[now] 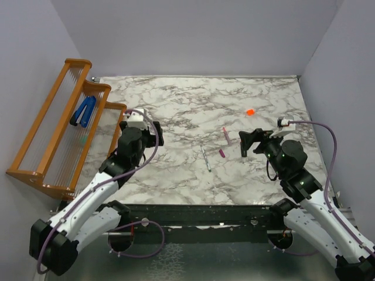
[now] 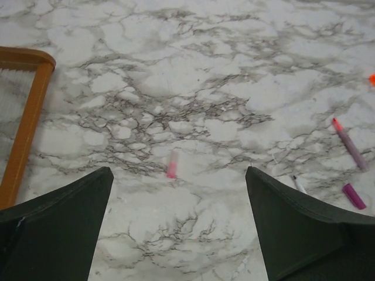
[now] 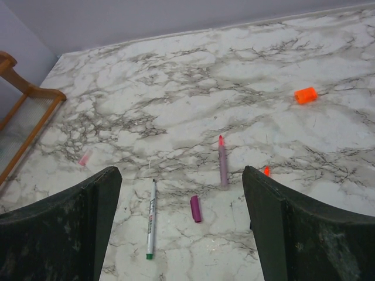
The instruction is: Insert the pens into the pen caps
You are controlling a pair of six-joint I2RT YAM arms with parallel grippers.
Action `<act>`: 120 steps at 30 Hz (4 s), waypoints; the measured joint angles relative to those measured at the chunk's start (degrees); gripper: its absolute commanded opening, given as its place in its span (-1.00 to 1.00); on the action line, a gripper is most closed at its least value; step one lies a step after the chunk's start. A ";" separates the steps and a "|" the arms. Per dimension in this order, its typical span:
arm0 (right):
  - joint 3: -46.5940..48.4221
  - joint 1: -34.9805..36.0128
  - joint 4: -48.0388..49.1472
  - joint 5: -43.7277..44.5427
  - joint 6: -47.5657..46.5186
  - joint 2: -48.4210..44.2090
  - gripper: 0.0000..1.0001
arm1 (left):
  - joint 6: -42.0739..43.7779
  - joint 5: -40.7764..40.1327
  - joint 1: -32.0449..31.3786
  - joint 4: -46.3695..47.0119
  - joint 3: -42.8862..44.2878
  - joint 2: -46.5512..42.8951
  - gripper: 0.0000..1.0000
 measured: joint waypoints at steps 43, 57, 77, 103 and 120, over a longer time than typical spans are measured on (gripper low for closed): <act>30.40 -0.13 -11.39 2.91 -8.02 68.26 -0.28 | -0.63 21.81 11.72 -3.74 10.21 26.49 0.35; 35.54 -0.68 -8.04 3.06 -9.70 75.19 -0.39 | -0.68 22.62 11.72 -3.72 10.21 24.04 0.35; 32.65 -3.69 -3.72 -0.94 -9.33 73.24 -0.99 | -2.60 37.40 10.86 8.55 -0.33 14.80 0.46; 25.68 6.19 1.38 -16.94 -0.68 39.41 -0.99 | -17.18 51.76 -2.34 70.40 -7.41 35.60 0.56; 25.70 9.68 1.01 -18.67 -0.26 36.02 -0.99 | -26.71 51.76 -3.17 86.42 -3.69 49.20 0.55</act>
